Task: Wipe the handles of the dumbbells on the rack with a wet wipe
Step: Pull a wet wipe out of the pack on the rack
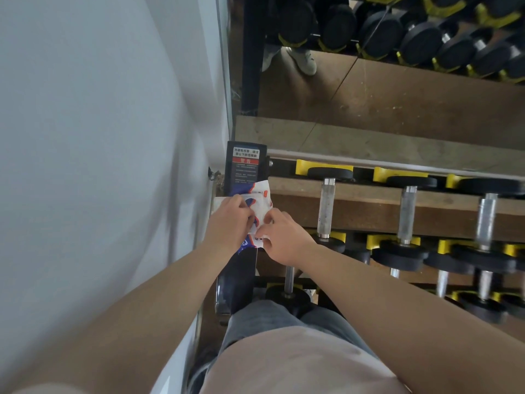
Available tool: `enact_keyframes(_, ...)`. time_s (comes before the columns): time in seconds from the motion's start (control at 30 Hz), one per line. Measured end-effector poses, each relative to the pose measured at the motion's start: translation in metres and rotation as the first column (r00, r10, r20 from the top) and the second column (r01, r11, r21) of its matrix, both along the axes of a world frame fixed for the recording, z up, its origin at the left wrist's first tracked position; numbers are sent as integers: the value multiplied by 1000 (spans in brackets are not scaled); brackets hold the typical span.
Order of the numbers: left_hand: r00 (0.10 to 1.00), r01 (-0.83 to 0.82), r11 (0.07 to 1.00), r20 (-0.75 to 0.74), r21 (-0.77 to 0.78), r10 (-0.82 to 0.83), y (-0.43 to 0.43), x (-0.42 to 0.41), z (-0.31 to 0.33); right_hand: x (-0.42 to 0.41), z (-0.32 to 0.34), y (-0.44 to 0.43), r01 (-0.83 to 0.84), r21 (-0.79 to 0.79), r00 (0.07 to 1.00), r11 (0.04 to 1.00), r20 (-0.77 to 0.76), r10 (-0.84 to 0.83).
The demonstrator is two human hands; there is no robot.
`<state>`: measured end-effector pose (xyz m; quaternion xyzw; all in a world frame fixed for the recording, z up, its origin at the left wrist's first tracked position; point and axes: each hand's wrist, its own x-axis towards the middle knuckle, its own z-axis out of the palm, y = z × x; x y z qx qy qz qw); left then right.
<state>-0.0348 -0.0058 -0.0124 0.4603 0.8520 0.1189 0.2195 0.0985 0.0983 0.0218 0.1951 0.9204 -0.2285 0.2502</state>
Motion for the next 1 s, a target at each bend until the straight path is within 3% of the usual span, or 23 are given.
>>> enact_keyframes(0.27, 960, 205, 954, -147, -218, -240, 3, -2, -8, -2, 0, 0, 7, -18, 1000, 1000, 9, -7)
enact_keyframes(0.4, 992, 126, 983, -16, -130, -129, 0, -6, -5, -3, 0, 2, 13, -20, 1000, 1000, 13, -13)
enact_keyframes(0.5, 984, -15, 997, 176, -78, 28, -1, -10, 1, -5, 0, 2, 3, -24, 1000, 1000, 28, -3)
enact_keyframes(0.57, 935, -175, 984, 311, -12, 170, 0, -11, 7, -5, 0, 2, -2, -31, 999, 1000, 42, 3)
enact_keyframes(0.63, 901, -320, 944, 335, 81, 276, 4, -14, 12, -4, 0, 2, 7, -44, 999, 999, 54, -4)
enact_keyframes(0.73, 731, -606, 771, 519, 197, 442, 13, -20, 24, -4, 0, 3, 19, -61, 998, 998, 67, -15)
enact_keyframes(0.8, 583, -747, 639, 640, 181, 500, 19, -25, 37, -5, 1, 3, 4, -55, 997, 998, 76, 0)
enact_keyframes(0.87, 509, -779, 618, 685, 108, 521, 22, -30, 42, -5, 1, 4, -8, -43, 997, 999, 81, 12)
enact_keyframes(0.93, 610, -665, 746, 595, 26, 524, 19, -29, 38, -6, 2, 3, 4, -46, 996, 999, 84, 0)
enact_keyframes(1.0, 794, -443, 894, 436, -60, 423, 11, -26, 24, -6, 2, 3, 6, -39, 996, 999, 86, -3)
